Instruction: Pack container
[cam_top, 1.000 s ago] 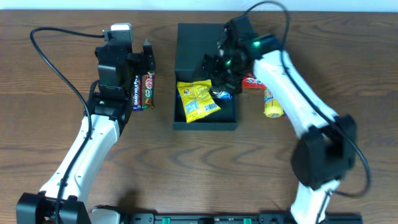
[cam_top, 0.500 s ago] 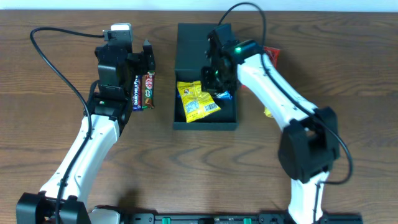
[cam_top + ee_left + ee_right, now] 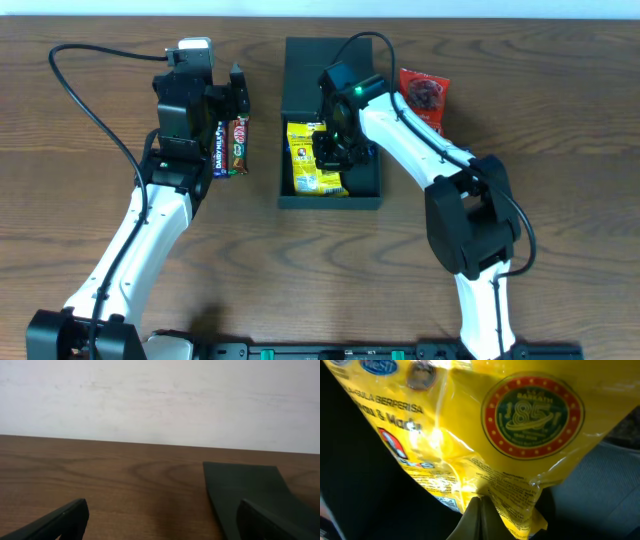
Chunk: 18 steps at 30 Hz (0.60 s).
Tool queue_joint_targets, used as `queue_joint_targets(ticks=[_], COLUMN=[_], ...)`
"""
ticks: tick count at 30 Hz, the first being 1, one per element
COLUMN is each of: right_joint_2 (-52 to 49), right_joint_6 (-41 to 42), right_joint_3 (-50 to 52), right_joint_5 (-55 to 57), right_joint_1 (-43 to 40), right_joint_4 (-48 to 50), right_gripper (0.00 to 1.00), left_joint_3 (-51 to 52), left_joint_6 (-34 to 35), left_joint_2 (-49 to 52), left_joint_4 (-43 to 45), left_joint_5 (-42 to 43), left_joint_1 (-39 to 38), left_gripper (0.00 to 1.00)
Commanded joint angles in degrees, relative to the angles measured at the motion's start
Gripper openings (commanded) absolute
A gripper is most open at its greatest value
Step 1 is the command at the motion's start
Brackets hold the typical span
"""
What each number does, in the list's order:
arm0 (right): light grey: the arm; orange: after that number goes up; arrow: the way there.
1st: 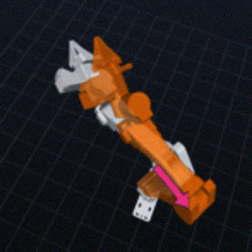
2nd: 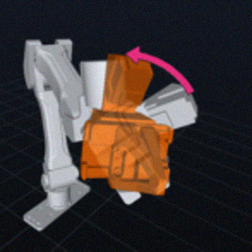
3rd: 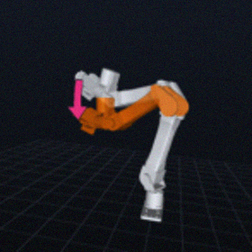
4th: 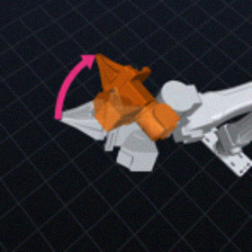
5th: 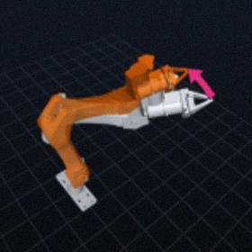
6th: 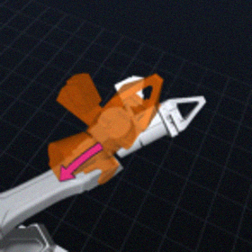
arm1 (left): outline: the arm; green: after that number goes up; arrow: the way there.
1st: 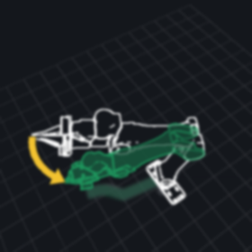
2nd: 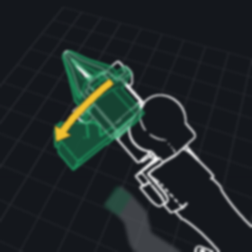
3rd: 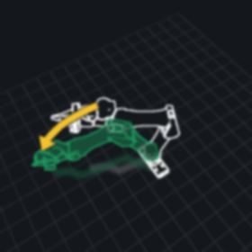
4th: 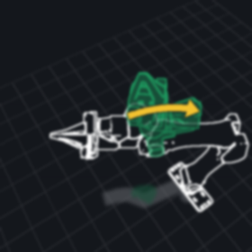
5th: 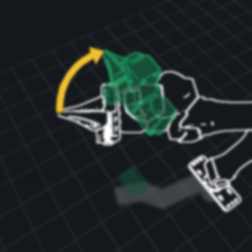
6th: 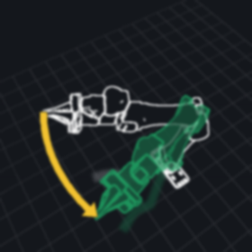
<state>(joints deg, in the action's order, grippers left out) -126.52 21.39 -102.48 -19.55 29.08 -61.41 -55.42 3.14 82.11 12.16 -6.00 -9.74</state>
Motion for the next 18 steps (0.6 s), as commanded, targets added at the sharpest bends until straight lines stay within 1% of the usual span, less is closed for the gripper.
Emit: queue_joint_targets(ticks=[1,5,9,14,18], right_joint_2=[2.51,3.74,2.34,-0.46,-2.95], right_joint_6=[-1.75,-1.75,-1.7,-1.7,-1.79], right_joint_3=[-4.26,-6.64,-5.27,-3.89,-3.89], right_joint_5=[1.16,7.69,10.67,10.45,7.28], right_joint_1=[-1.01,-1.38,-1.16,-0.9,-0.07], right_joint_4=[0.44,3.74,8.59,10.62,10.16], right_gripper=[0.01,0.01,0.01,0.01,0.01], left_joint_3=[-1.18,-1.18,-1.16,-1.16,-1.16], left_joint_6=[-0.37,-0.37,-0.37,-0.37,-0.37], left_joint_2=[-0.37,-0.37,-0.37,-0.37,-0.37], left_joint_4=[0.07,-0.17,-1.62,-1.66,-1.66], left_joint_5=[-0.55,-0.52,-0.52,-0.52,-0.52], left_joint_1=[0.39,0.39,0.39,0.39,0.39], left_gripper=[0.95,0.95,0.95,0.95,0.95])
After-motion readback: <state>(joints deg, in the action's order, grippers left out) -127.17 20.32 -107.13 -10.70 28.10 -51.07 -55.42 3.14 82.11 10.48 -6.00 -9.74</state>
